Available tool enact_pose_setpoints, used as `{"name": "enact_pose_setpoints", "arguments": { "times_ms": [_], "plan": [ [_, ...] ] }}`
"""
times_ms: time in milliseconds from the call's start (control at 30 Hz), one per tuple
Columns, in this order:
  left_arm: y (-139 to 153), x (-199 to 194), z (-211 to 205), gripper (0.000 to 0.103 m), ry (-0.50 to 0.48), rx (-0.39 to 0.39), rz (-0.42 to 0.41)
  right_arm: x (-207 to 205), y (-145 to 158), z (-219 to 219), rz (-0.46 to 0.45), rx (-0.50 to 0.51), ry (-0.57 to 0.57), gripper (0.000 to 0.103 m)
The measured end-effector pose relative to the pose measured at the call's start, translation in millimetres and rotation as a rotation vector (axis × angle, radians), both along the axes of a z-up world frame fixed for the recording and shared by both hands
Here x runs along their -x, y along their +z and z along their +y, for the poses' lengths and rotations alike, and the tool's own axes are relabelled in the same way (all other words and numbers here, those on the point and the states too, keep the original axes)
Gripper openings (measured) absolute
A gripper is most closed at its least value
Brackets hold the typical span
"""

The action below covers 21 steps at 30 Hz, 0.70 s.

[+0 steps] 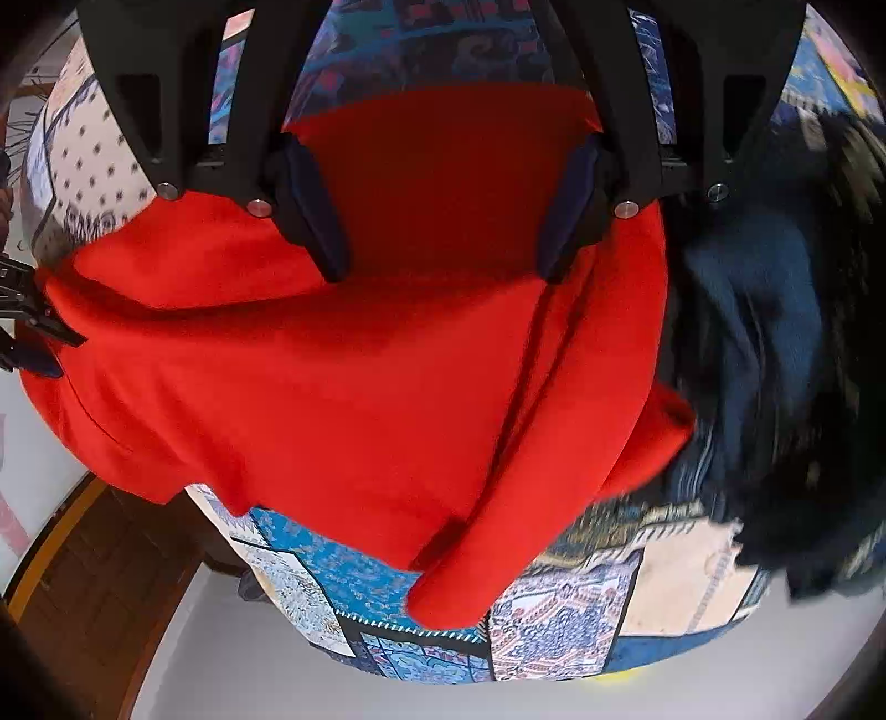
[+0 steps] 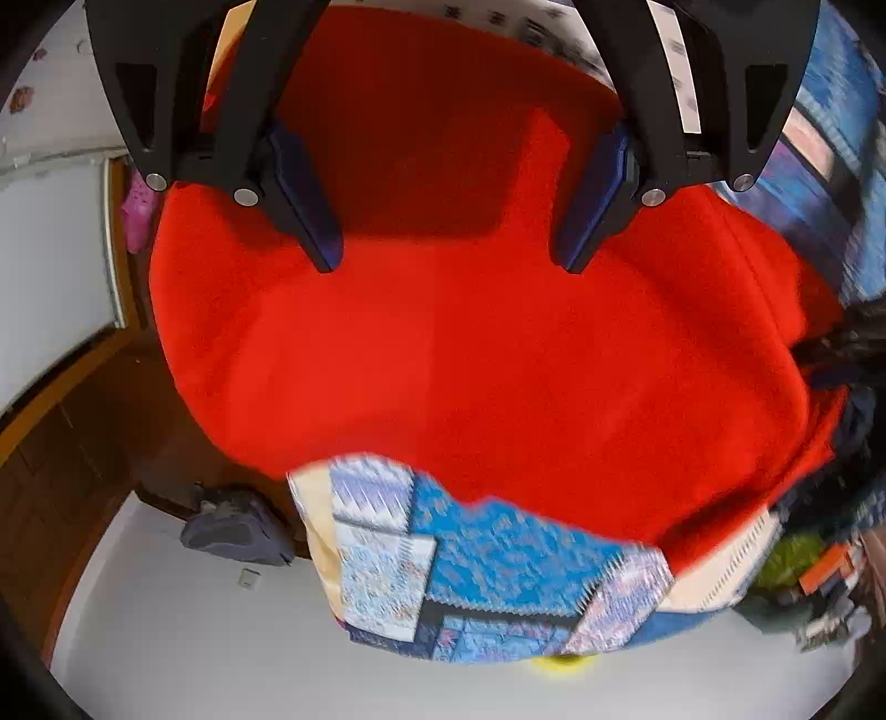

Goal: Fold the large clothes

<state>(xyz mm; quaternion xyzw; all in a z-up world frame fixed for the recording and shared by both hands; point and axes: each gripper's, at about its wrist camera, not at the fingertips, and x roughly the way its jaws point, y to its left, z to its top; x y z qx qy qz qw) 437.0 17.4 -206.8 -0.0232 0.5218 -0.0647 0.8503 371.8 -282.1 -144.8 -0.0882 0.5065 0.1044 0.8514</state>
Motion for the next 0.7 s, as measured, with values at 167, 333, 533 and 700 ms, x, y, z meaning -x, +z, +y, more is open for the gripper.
{"name": "enact_pose_setpoints", "arguments": {
  "times_ms": [167, 333, 533, 700],
  "plan": [
    [1.8, 30.6, 16.0, 0.069, 0.054, 0.049, -0.013, 17.4, 18.1, -16.3, -0.016, -0.012, -0.012, 0.077],
    [2.5, 56.6, 38.2, 0.069, 0.189, 0.161, 0.009, 29.8, 30.7, -16.8, -0.053, 0.01, -0.019, 0.077],
    [-6.4, 76.8, 55.5, 0.07, 0.331, 0.357, 0.051, 33.7, 43.1, -2.2, -0.105, -0.019, 0.014, 0.077],
    [-11.0, 73.6, 58.5, 0.082, 0.405, 0.489, 0.033, 36.1, 48.1, 12.0, -0.118, -0.065, 0.047, 0.077]
  ]
}}
